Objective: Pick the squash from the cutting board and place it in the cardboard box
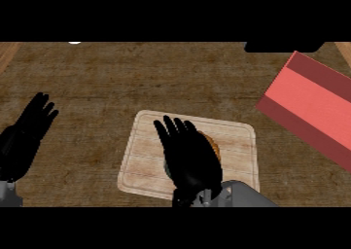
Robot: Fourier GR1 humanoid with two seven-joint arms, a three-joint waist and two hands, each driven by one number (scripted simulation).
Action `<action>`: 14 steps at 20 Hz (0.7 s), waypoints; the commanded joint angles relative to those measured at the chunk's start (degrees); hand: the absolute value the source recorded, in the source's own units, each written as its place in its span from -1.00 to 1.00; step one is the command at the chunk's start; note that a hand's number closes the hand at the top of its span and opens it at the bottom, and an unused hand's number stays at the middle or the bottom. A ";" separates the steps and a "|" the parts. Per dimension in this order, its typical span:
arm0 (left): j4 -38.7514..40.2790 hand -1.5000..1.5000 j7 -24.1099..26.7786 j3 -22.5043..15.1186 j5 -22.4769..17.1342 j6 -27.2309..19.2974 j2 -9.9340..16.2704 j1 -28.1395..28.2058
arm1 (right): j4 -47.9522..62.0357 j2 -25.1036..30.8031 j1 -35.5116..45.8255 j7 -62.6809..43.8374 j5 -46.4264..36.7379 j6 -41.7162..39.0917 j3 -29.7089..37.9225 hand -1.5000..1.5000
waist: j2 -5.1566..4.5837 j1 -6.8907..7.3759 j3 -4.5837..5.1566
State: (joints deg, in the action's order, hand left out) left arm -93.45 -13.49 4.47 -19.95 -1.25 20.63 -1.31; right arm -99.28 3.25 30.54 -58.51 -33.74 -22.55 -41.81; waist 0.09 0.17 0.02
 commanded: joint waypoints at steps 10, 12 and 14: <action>-0.14 0.00 -2.08 2.05 0.01 2.24 -0.17 -0.68 | 5.57 -3.19 -1.86 -6.87 -4.93 0.46 -3.96 -1.00 | -0.02 0.16 -0.01; -4.04 0.00 -2.42 -0.34 2.69 -0.85 -3.02 0.95 | 3.68 -0.42 -4.59 -1.35 -4.98 -5.04 1.94 -1.00 | 0.01 -0.09 -0.03; -1.22 0.00 -2.97 2.38 1.47 0.47 -1.15 -2.69 | 3.89 -3.18 -5.09 -3.70 -6.45 -5.69 -0.63 -1.00 | -0.01 -0.22 -0.02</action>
State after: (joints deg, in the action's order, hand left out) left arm -94.43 -14.87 5.47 -18.34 -0.67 19.04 -1.84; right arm -94.15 1.23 27.27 -56.95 -38.88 -24.18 -42.12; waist 0.06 0.15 0.01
